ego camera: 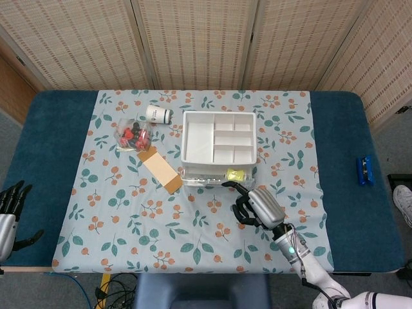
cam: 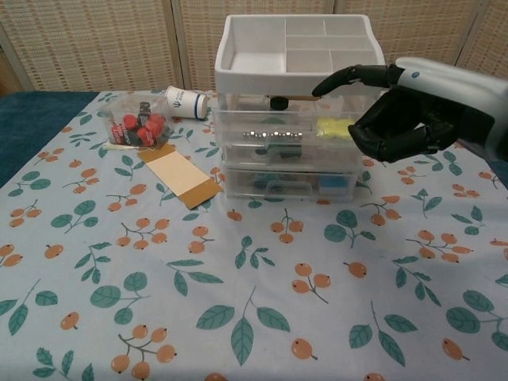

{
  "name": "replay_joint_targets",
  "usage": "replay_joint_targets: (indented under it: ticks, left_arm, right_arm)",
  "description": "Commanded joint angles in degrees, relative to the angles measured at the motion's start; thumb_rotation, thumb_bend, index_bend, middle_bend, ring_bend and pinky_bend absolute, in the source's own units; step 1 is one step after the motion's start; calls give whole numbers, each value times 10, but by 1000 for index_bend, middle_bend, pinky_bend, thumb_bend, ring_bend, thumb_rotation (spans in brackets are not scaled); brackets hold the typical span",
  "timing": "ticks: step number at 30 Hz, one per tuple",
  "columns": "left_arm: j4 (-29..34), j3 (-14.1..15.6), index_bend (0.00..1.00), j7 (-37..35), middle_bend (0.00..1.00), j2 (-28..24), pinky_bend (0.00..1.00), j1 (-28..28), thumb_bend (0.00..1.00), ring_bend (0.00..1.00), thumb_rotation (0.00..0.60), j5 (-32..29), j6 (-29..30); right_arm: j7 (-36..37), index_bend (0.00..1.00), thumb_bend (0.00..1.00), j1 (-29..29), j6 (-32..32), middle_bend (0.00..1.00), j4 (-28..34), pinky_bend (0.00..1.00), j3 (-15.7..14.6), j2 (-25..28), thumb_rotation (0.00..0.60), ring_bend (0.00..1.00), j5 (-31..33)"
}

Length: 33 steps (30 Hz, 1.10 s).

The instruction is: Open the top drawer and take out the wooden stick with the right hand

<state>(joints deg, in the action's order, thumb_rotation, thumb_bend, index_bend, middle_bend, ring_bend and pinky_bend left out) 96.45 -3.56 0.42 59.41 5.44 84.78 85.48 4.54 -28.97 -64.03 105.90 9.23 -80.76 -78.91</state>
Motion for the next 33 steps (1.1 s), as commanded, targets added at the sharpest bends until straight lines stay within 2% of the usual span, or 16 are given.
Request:
replay_joint_targets:
  ticks: [1,8,17,25,33]
  left_arm:
    - [1,0,32,1,0,0,73,0,159,0,600,0,-1]
    - [6,1,32,7,0,-1,73,5,159,0,600,2,-7]
    - [10,2,32,11,0,-2,73,6,159,0,600,-2,-13]
    - [10,3,32,10,0,-2,73,6,159,0,600,-1,-13]
    - [9,3,32,11,0,-1,73,7,159,0,600,0,-14]
  right_arm:
    - [-35,171,596,-4,10,864,15,930,12,21,600,948,38]
    - [-78,168,597,-15,31,864,24,938,17,39,600,949,95]
    - [-97,169,596,-29,55,864,18,938,19,46,600,949,141]
    - [-94,173,596,-31,57,869,24,938,16,51,600,951,144]
    - [-83,226,596,-20,56,870,43,937,-3,67,600,952,125]
